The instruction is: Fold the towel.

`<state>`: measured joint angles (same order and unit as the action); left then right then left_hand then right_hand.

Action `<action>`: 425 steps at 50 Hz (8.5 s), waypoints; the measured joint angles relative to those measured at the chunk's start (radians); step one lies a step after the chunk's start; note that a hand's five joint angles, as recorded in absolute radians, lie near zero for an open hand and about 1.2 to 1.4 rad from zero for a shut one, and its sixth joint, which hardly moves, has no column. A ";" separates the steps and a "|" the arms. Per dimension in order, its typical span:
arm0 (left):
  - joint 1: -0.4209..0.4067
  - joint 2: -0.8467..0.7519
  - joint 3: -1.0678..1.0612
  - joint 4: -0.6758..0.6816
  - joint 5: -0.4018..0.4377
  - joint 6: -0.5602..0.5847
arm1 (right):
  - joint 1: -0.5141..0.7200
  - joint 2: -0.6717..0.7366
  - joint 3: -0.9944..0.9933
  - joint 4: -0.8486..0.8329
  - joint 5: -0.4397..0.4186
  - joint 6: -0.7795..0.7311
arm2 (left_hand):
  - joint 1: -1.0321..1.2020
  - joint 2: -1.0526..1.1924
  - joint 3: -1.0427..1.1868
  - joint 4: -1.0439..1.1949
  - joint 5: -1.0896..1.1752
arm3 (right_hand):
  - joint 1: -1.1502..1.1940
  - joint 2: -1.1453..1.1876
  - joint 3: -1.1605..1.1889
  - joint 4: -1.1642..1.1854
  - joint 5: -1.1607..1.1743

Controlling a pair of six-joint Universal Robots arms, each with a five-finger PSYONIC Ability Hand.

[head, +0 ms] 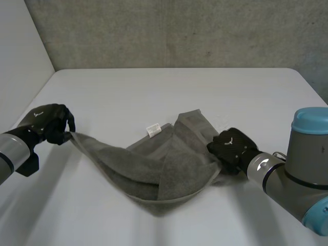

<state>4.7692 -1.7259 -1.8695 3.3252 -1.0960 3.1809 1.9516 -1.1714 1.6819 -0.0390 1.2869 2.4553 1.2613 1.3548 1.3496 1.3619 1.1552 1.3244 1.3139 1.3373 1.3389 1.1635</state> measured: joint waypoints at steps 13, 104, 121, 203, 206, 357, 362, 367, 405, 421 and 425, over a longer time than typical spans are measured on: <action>-0.002 0.332 0.177 -0.142 0.010 -0.048 | -0.069 -0.411 -0.309 0.123 0.009 0.186 | 0.000 0.000 0.000 0.000 0.000 | 0.000 0.000 0.003 0.000 0.000; 0.323 0.325 0.086 -0.162 0.408 -0.273 | -0.237 -0.527 -0.166 0.322 -0.023 -0.094 | 0.000 0.002 0.000 0.000 0.000 | 0.001 0.011 0.010 0.004 0.000; 0.228 0.126 0.121 0.049 0.270 -0.469 | -0.287 -0.221 -0.308 0.348 -0.050 -0.182 | 0.000 0.002 0.000 0.000 0.000 | 0.001 0.011 0.010 0.004 0.000; -0.062 -0.384 0.200 0.135 -0.117 0.300 | -0.314 -0.121 0.241 -0.212 -0.054 -0.121 | -1.016 -1.112 -1.116 -1.122 -1.101 | -1.042 -1.032 -1.056 -1.058 -1.047; -0.063 -0.391 0.201 0.137 -0.117 0.300 | -0.314 -0.097 0.237 -0.220 -0.061 -0.121 | -1.016 -1.112 -1.116 -1.122 -1.101 | -0.979 -0.964 -0.986 -0.989 -0.976; -0.338 -0.092 0.179 0.035 -0.120 0.051 | 0.238 -0.043 -0.153 -0.096 0.231 -0.099 | -1.016 -1.112 -1.116 -1.122 -1.101 | -0.042 0.015 0.005 -0.001 -0.001; -0.329 -0.054 0.192 0.034 -0.131 0.038 | 0.385 0.037 -0.284 -0.089 0.214 -0.074 | -1.016 -1.112 -1.116 -1.122 -1.101 | -0.042 0.015 0.006 -0.001 -0.001; -0.301 -0.004 0.188 0.039 -0.171 -0.008 | 0.517 0.168 -0.395 -0.092 0.194 -0.067 | -1.016 -1.112 -1.116 -1.122 -1.101 | -0.041 0.015 0.006 -0.001 -0.001; -0.513 -0.301 0.260 0.041 -0.263 -0.061 | 0.346 0.288 -0.421 -0.016 0.288 0.334 | -1.016 -1.112 -1.116 -1.122 -1.101 | -1.091 -1.076 -1.100 -1.092 -1.104; -0.408 -0.318 0.170 0.051 -0.271 0.070 | 0.347 0.340 -0.434 -0.014 0.287 0.333 | -1.016 -1.112 -1.116 -1.122 -1.101 | -1.097 -1.077 -1.100 -1.092 -1.104; -0.401 -0.341 0.161 0.059 -0.269 0.084 | 0.346 0.344 -0.435 -0.012 0.289 0.335 | -1.016 -1.112 -1.116 -1.122 -1.101 | -1.102 -1.076 -1.100 -1.092 -1.104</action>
<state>4.3684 -2.0668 -1.7081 3.3842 -1.3652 3.2647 2.2979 -0.8276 1.2470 -0.0512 1.5754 2.7904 0.2457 0.2426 0.2331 0.2397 0.0545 0.2224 0.2375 0.2377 0.2465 0.0590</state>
